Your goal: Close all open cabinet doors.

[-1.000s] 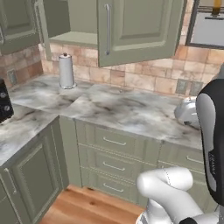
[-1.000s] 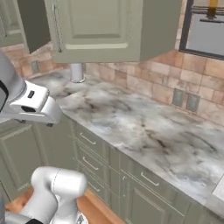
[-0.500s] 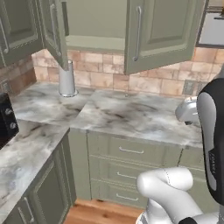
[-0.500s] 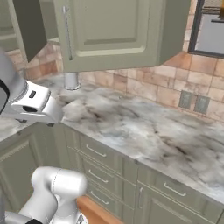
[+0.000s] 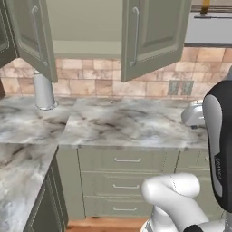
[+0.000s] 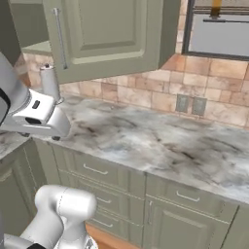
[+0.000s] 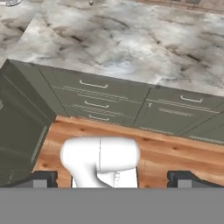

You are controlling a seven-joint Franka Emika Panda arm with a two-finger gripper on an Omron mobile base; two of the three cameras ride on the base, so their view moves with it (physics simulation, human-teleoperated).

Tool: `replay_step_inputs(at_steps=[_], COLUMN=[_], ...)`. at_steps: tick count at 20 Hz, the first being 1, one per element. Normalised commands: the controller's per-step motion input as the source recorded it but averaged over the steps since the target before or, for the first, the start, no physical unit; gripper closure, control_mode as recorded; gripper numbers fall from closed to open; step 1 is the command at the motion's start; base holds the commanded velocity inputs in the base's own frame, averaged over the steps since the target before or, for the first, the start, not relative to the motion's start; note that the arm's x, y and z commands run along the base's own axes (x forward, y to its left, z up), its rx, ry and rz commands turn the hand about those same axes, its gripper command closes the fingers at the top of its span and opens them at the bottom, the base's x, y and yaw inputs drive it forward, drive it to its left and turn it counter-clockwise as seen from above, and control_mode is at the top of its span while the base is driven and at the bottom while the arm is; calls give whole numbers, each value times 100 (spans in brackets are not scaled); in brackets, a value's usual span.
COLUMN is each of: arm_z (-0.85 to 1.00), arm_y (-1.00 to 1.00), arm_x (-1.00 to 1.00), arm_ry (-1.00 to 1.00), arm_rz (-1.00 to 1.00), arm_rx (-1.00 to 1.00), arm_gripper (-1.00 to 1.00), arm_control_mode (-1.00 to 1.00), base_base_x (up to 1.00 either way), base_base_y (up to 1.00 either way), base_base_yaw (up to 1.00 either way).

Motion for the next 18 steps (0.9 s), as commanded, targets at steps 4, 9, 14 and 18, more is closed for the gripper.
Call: replay_step_inputs(at_steps=[4,9,14,18], arm_z=[0,0,0,0], arm_y=[0,0,0,0], arm_x=[0,0,0,0], arm_ry=[0,0,0,0], arm_rz=[0,0,0,0], arm_rx=[0,0,0,0], arm_gripper=[-100,-100,-100,-100], arm_control_mode=[100,100,100,100], base_base_x=[8,26,39,47], base_base_y=[18,30,45,49], base_base_yaw=[-33,-23,-27,-29])
